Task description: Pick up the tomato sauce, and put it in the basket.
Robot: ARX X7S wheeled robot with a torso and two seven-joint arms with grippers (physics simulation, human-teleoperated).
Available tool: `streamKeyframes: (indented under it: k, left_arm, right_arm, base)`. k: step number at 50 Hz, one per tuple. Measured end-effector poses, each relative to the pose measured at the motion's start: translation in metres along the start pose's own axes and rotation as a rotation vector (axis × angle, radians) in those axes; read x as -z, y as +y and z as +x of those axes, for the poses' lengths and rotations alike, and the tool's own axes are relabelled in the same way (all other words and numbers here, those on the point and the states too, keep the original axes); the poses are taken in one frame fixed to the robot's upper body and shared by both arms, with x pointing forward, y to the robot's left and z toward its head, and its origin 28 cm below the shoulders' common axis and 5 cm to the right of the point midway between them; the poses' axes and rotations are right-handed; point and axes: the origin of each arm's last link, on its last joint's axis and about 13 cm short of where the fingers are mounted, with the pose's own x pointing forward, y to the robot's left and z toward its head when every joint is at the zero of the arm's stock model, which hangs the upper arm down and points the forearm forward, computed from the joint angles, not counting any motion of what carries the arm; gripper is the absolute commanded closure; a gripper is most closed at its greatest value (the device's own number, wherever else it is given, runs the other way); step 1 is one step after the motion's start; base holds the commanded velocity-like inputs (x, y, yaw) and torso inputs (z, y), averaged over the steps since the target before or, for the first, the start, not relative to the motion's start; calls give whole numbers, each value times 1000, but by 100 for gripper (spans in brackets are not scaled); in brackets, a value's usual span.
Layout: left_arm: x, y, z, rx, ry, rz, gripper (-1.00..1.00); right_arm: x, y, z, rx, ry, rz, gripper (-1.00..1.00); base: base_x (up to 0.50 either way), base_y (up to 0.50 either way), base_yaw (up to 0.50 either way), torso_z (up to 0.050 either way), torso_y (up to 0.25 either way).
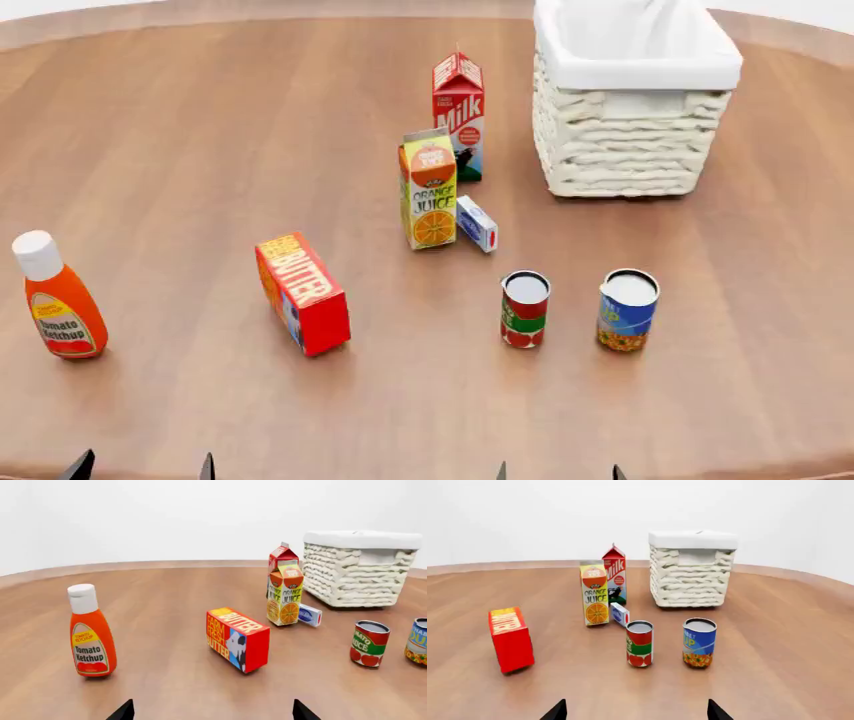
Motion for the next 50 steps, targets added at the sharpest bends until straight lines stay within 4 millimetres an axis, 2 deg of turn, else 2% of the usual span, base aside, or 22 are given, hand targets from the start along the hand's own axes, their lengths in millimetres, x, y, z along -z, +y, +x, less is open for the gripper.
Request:
streamKeyframes:
  k: [8,14,34,50]
  left_arm:
    - [-3,0,-1,-4,-17,1,-100]
    - [-15,0,-6,-5,-60,4,-100]
    - [-78,0,-44,-20,-285,42,-100]
    - [-107,-1,-68,-37,-405,67,-100]
  right_arm:
    - [-3,0,-1,3,-10,2,-100]
    - [-12,-1,-4,3,-42,13,-100]
    - [-77,0,-45,16,-268,18,-100]
    - [-106,0,-69,13,-374,27,-100]
  base:
    - [0,0,0,0,0]
    - [0,0,0,0,0]
    - [0,0,0,0,0]
    - [0,0,0,0,0]
